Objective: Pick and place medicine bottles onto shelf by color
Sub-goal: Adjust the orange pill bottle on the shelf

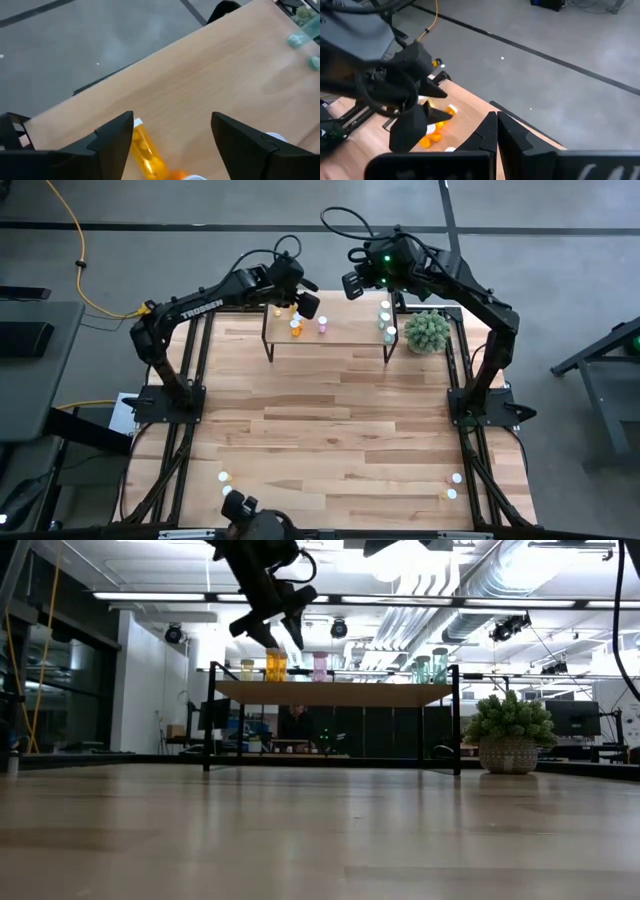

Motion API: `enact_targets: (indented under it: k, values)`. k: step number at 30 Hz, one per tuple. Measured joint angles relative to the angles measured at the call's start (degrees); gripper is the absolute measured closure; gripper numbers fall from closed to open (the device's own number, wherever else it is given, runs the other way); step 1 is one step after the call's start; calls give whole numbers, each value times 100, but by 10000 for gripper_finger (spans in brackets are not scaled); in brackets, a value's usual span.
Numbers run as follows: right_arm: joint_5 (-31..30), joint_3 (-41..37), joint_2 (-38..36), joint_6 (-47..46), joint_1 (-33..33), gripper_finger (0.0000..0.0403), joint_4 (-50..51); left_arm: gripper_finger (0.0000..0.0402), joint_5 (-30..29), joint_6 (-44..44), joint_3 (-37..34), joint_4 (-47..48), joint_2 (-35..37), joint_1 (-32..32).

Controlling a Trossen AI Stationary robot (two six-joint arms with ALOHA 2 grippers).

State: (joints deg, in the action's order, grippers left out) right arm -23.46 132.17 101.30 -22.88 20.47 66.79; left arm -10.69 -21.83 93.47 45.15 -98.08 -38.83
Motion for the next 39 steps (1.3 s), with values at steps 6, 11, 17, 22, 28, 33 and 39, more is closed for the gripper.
enact_targets:
  k: [6,11,17,22,28,33,39]
  values:
    - [1,-1,0,-110,-115,402,-12,131,471,263,24,43,-190,-474]
    - [1,-1,0,-128,-194,402,-12,132,616,318,747,708,-710,-583]
    - [-7,-1,0,-261,-281,402,34,133,847,254,1784,1511,-1362,-583]
    - [-10,-1,0,-279,-341,402,47,134,763,619,2057,1952,-1716,-615]
    - [-40,-1,0,-334,-404,402,82,134,821,610,2063,1982,-1828,-710]
    - [-45,-1,0,-384,-404,402,92,134,980,479,2063,2077,-1827,-719]
    - [-49,-1,0,-381,-402,402,95,134,1001,340,2063,2263,-1827,-733]
